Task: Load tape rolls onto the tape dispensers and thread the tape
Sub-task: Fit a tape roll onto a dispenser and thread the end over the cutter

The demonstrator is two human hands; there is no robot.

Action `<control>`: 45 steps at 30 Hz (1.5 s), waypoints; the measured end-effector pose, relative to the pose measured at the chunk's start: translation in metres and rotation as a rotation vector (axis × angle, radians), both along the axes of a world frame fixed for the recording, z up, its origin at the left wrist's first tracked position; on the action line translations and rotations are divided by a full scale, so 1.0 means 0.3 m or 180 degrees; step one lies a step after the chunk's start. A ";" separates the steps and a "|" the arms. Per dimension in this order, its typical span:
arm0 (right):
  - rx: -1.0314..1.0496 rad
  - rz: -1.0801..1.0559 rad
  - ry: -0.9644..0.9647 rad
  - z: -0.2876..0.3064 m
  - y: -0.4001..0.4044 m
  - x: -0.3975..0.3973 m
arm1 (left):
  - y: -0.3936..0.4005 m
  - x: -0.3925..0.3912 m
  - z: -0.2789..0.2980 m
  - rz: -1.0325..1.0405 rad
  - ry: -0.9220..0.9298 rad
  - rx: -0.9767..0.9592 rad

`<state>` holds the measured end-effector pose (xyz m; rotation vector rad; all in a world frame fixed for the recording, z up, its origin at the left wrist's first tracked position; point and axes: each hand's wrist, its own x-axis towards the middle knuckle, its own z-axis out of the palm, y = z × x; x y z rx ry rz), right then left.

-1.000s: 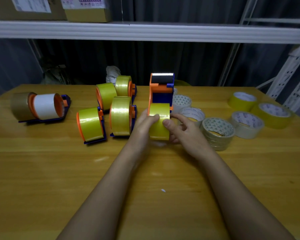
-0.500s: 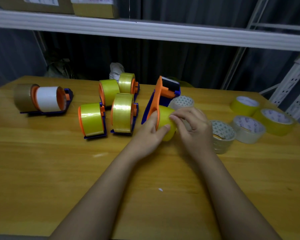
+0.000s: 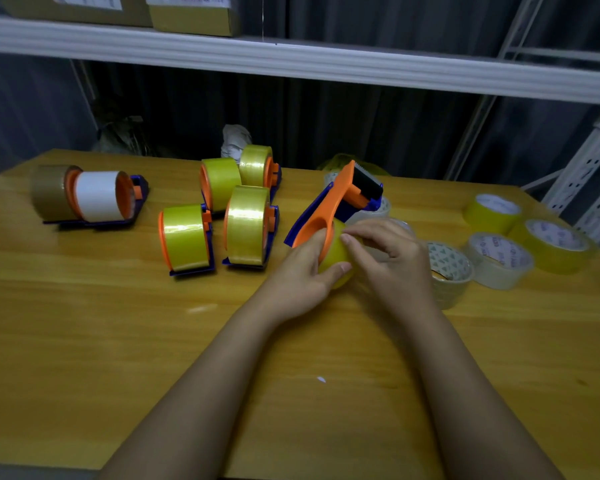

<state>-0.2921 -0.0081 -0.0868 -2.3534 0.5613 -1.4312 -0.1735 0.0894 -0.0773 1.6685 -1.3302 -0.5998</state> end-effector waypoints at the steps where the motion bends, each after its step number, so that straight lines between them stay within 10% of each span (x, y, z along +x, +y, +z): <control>1: -0.0011 -0.0013 -0.0003 -0.001 0.002 0.000 | -0.005 0.005 -0.010 0.0008 0.0000 -0.0070; 24: 0.0068 -0.0189 -0.0014 -0.013 0.022 0.028 | -0.011 0.006 -0.021 -0.0078 -0.0034 -0.0097; 35: 0.1256 0.0121 -0.0681 0.009 0.015 0.010 | -0.017 0.011 -0.032 -0.0058 -0.0072 -0.0147; 45: 0.0536 -0.0044 -0.0113 -0.016 -0.004 0.013 | -0.015 0.021 -0.020 0.0075 0.0068 -0.0368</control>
